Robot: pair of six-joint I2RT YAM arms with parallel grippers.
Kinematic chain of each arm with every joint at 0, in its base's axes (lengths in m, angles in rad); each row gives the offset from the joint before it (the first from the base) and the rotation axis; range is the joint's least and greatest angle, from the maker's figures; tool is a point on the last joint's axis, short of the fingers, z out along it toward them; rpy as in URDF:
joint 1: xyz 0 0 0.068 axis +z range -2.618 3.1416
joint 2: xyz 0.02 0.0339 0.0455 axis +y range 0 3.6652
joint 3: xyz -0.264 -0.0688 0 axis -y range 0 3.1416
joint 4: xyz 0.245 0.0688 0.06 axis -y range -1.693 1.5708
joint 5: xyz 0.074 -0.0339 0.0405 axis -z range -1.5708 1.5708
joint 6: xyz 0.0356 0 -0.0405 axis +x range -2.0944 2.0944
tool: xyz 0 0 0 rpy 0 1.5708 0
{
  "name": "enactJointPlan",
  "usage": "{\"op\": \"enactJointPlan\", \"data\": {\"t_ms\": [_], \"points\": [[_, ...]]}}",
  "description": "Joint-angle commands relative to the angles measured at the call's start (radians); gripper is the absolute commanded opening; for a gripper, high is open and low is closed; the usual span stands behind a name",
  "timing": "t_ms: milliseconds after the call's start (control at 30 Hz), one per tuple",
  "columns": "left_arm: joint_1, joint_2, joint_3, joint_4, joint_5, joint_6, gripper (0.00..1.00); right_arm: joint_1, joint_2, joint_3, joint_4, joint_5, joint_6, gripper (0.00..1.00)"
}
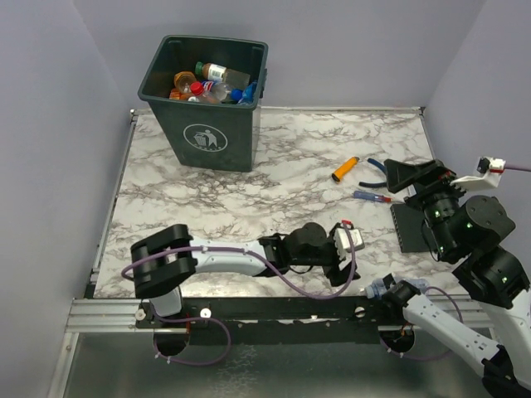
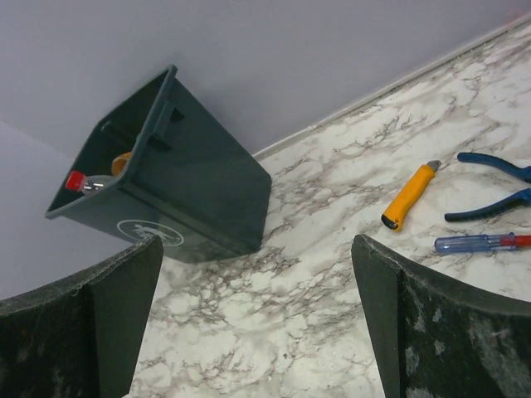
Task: Put the plastic bottles in the bin
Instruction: Pick up the plastic bottle from the corner of the board.
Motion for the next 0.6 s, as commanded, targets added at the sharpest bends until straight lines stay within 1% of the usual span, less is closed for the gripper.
{"op": "enactJointPlan", "data": {"t_ms": [0, 133, 233, 267, 367, 567], "points": [[-0.055, 0.123, 0.054, 0.132, 0.041, 0.068, 0.80, 0.002, -0.023, -0.017, -0.006, -0.016, 0.002, 1.00], [-0.069, 0.242, 0.108, 0.190, 0.011, 0.089, 0.80, 0.003, -0.040, -0.030, -0.008, -0.038, -0.004, 1.00], [-0.074, 0.306, 0.158, 0.219, 0.017, 0.091, 0.79, 0.003, -0.046, -0.034, -0.015, -0.046, -0.008, 1.00], [-0.080, 0.325, 0.174, 0.218, 0.021, 0.120, 0.80, 0.003, -0.048, -0.034, -0.017, -0.048, -0.011, 1.00], [-0.095, 0.372, 0.200, 0.216, 0.017, 0.151, 0.82, 0.003, -0.053, -0.034, -0.023, -0.044, -0.018, 1.00], [-0.097, 0.426, 0.210, 0.216, 0.025, 0.168, 0.81, 0.003, -0.066, -0.040, -0.032, -0.035, -0.021, 1.00]]}}
